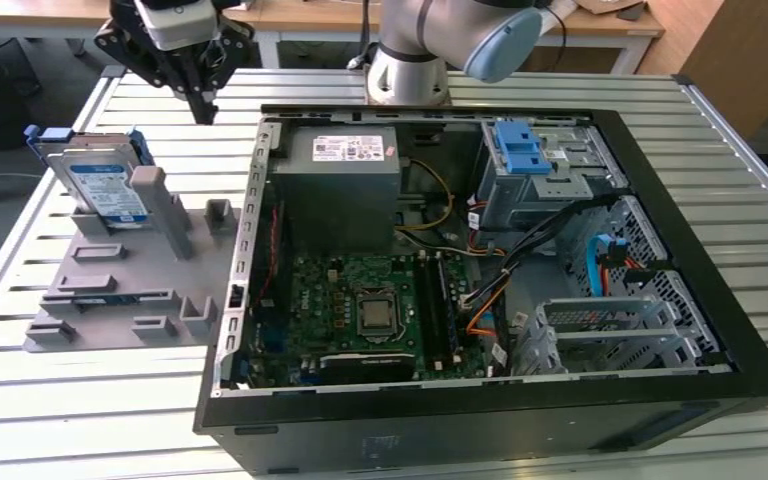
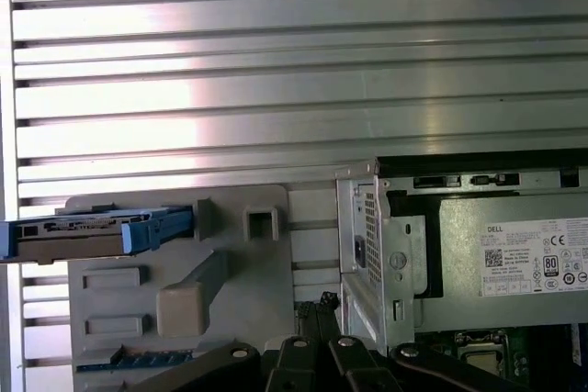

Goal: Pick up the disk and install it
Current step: 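Reach for the disk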

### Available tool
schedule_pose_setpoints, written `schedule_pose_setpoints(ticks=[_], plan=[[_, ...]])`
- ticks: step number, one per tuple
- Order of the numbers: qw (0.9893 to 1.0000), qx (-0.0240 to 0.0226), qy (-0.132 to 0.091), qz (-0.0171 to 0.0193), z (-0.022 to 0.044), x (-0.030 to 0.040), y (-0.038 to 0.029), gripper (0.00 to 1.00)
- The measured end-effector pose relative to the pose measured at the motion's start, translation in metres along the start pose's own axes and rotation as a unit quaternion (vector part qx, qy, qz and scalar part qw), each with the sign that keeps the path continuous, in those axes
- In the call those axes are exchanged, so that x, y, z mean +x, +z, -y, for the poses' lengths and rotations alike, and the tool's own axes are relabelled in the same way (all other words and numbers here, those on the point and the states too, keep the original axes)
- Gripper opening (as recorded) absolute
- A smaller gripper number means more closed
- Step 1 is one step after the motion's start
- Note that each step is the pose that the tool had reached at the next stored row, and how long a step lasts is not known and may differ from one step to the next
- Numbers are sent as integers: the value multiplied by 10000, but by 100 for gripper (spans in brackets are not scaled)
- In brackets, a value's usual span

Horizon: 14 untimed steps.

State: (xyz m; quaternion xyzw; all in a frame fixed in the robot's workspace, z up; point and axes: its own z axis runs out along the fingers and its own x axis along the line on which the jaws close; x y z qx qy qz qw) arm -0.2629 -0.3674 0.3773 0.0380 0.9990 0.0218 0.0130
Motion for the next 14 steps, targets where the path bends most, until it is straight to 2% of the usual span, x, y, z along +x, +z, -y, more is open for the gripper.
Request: schedule_pose_setpoints(ticks=[5, 12, 14], plan=[[10000, 0, 0, -1, -24, 48, 6, 11], [10000, 2, 0, -4, -25, 137, 15, 11], [10000, 26, -1, -4, -26, 139, 18, 11]])
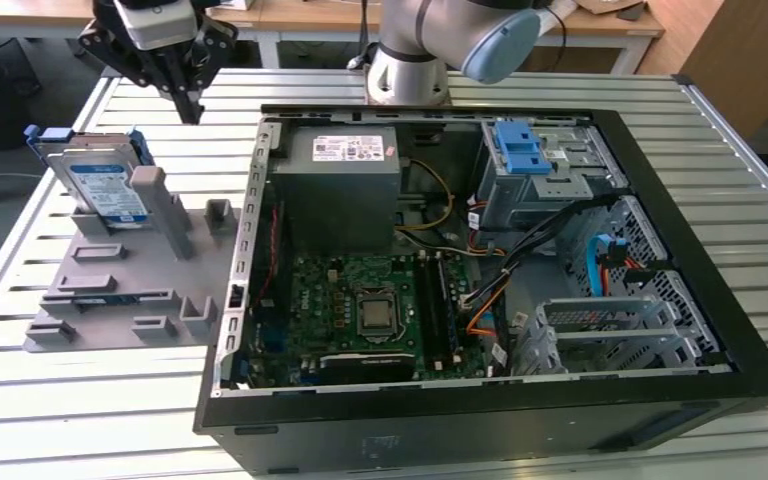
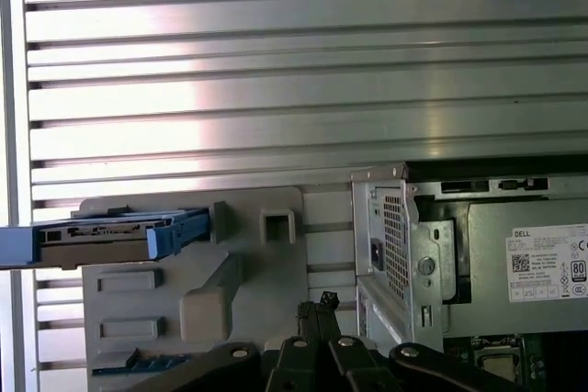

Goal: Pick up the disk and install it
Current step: 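Reach for the disk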

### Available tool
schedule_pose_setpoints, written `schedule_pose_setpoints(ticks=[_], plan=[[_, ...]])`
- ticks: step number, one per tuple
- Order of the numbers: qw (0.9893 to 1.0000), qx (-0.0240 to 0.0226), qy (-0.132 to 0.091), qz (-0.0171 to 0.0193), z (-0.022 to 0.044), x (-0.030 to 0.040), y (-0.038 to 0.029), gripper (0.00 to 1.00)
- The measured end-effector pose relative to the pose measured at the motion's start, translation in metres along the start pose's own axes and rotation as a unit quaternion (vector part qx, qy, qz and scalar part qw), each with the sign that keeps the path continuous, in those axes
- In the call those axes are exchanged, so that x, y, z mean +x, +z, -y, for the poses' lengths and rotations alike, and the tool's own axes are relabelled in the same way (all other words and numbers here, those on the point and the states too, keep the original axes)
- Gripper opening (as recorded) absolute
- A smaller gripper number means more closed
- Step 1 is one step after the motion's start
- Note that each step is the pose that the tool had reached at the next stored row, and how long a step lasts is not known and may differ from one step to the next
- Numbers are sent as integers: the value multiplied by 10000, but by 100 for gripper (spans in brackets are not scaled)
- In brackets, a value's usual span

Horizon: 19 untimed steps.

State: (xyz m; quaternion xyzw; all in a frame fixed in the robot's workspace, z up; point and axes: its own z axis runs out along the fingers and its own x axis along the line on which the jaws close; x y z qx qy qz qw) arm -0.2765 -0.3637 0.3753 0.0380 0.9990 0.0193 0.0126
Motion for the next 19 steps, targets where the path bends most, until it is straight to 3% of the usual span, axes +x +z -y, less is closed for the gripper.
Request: schedule_pose_setpoints(ticks=[3, 10, 14, 19], plan=[[10000, 16, 0, -10, -5, 7, 6, 11], [10000, 18, 2, -40, -27, 110, 13, 11], [9999, 24, 4, -121, -29, 143, 20, 11], [9999, 26, 5, -135, -34, 223, 26, 11]])
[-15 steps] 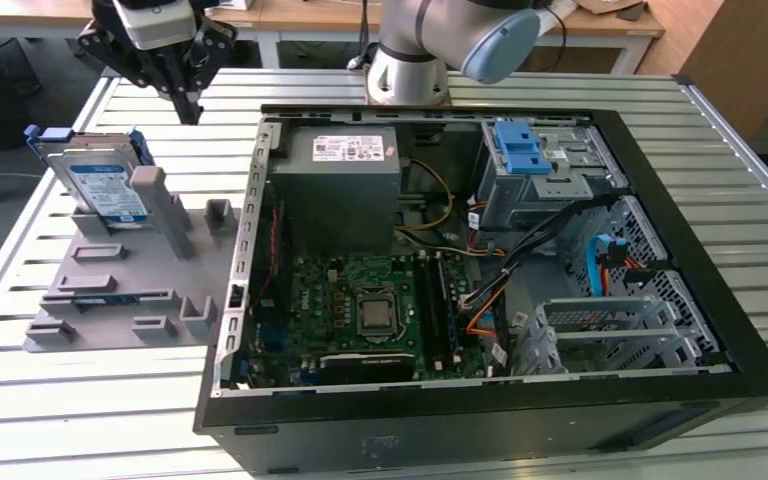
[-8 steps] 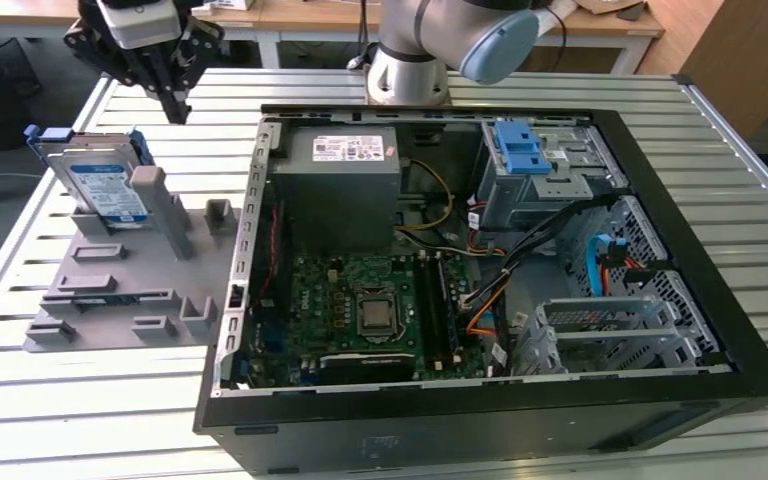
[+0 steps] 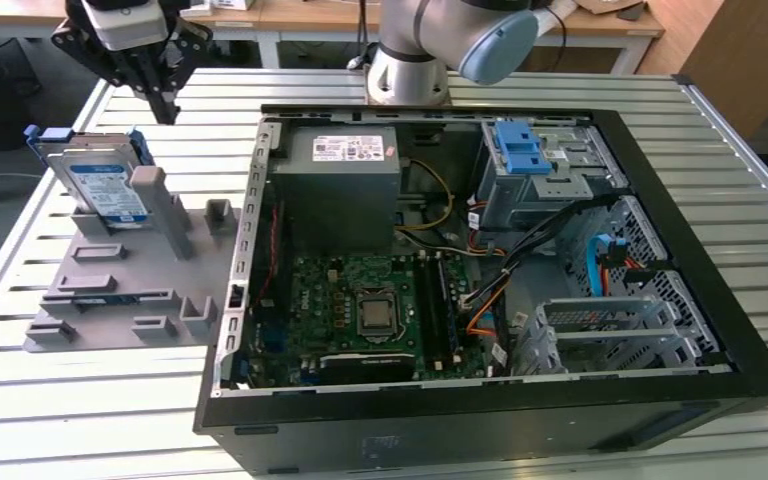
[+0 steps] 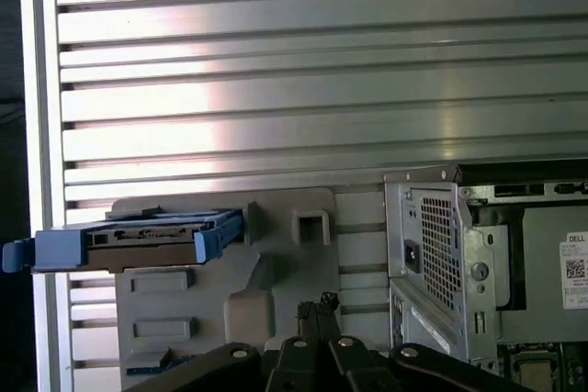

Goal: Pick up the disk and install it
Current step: 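Reach for the disk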

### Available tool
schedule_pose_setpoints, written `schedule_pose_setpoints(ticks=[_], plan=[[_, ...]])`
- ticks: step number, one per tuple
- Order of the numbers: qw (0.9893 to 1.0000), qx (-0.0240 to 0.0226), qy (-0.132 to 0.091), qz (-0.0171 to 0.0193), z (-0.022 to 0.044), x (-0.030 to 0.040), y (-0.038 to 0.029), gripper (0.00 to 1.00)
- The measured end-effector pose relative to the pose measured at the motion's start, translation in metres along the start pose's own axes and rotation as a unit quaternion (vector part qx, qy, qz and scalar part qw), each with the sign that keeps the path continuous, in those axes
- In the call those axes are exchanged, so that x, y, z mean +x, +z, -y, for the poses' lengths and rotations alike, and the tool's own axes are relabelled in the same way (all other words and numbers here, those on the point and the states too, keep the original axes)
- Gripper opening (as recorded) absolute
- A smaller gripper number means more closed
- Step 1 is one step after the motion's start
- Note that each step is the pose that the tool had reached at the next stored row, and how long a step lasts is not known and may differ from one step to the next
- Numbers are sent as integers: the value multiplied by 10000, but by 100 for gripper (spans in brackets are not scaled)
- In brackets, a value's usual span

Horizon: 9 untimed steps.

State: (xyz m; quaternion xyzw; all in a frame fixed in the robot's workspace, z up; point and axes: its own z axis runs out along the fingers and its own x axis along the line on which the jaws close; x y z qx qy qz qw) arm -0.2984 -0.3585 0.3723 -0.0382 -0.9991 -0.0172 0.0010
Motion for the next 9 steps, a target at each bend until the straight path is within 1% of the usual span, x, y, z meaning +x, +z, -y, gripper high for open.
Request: schedule_pose_setpoints(ticks=[5, 9], plan=[[10000, 0, 0, 0, -36, 75, 6, 11], [10000, 0, 0, 0, -41, 156, 9, 11]])
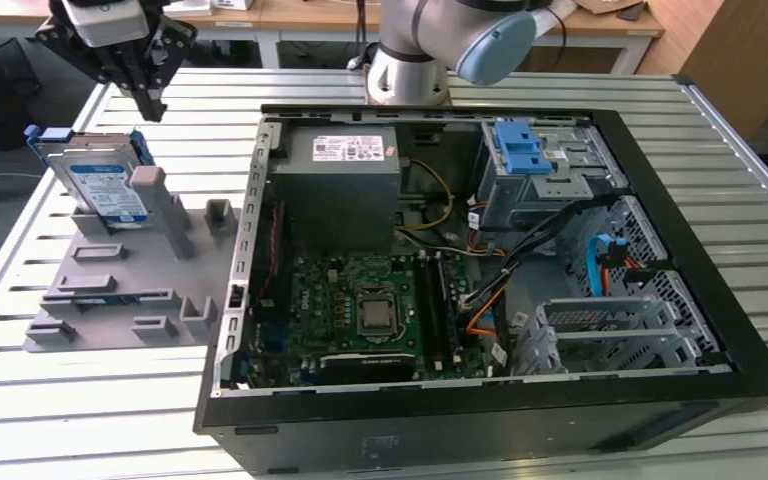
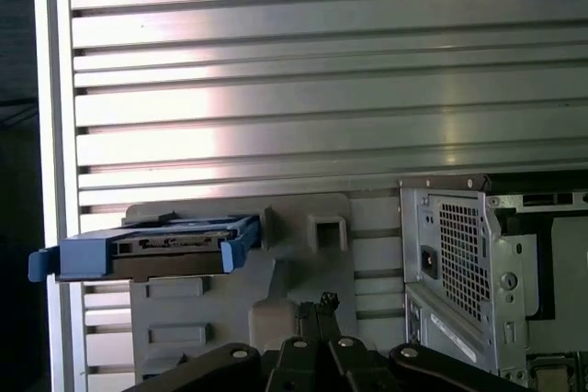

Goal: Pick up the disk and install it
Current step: 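Reach for the disk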

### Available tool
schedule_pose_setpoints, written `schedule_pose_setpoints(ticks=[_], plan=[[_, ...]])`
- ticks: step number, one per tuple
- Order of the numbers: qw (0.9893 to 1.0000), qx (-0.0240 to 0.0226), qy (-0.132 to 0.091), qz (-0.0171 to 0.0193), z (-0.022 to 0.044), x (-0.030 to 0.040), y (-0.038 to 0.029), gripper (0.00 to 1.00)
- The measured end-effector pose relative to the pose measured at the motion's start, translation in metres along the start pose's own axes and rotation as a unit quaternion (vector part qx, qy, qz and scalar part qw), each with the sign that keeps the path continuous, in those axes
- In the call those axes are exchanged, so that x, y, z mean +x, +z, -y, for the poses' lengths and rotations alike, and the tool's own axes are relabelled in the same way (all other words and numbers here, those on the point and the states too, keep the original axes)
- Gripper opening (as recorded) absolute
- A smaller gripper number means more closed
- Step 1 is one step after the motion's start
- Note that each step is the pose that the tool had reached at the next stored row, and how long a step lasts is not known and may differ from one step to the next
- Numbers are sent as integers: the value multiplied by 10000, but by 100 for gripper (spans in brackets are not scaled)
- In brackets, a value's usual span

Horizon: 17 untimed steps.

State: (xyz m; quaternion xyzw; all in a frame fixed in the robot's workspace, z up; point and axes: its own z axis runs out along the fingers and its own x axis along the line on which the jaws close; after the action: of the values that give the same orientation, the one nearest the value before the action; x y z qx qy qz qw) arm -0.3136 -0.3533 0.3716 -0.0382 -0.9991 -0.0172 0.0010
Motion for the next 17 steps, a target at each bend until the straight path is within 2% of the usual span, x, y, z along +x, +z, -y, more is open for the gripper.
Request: schedule_pose_setpoints(ticks=[6, 17], plan=[[10000, 0, 0, 1, 2, 112, 5, 11], [10000, 0, 0, 2, -40, 300, 23, 11]])
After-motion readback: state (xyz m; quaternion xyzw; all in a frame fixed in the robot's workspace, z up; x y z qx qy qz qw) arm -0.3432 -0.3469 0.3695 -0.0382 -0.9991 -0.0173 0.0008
